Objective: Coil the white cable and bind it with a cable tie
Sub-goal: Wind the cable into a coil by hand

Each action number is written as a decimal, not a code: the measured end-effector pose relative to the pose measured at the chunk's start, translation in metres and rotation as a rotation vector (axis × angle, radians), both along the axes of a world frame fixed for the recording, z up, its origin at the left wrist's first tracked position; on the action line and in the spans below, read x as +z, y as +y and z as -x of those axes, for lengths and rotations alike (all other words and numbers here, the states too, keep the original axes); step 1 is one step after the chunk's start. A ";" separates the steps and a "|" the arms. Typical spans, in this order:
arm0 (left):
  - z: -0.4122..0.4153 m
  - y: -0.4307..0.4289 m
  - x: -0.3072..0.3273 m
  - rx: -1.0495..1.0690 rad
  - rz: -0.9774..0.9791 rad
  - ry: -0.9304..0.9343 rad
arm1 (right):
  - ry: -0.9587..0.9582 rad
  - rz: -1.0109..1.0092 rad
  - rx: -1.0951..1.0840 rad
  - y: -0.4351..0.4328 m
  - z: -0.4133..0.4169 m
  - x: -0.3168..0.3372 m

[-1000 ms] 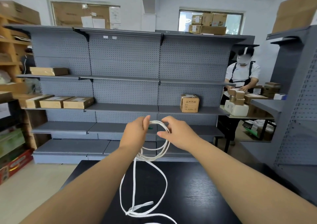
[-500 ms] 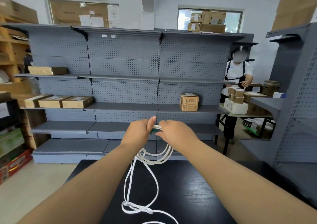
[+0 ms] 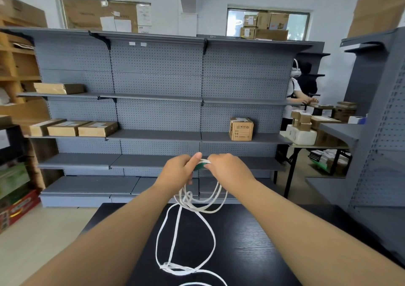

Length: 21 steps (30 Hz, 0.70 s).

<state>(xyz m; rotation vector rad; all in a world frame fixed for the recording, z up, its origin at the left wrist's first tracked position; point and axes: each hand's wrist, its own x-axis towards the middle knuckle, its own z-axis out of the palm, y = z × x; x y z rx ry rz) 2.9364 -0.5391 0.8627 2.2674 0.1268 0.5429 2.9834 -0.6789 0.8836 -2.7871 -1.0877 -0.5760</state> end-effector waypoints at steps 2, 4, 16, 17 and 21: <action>0.002 0.001 -0.004 -0.027 0.055 0.028 | 0.060 -0.078 -0.050 -0.005 -0.004 0.001; 0.004 0.002 -0.008 -0.063 0.083 0.041 | 0.128 -0.166 -0.087 -0.011 -0.007 0.001; -0.004 -0.003 0.005 0.037 -0.483 0.159 | 0.093 -0.095 0.030 -0.014 -0.007 -0.004; -0.006 -0.003 0.006 0.037 -0.521 0.166 | 0.078 -0.072 0.051 -0.013 -0.007 -0.005; -0.006 -0.006 0.011 0.022 -0.584 0.180 | 0.028 -0.016 0.049 -0.010 -0.009 -0.008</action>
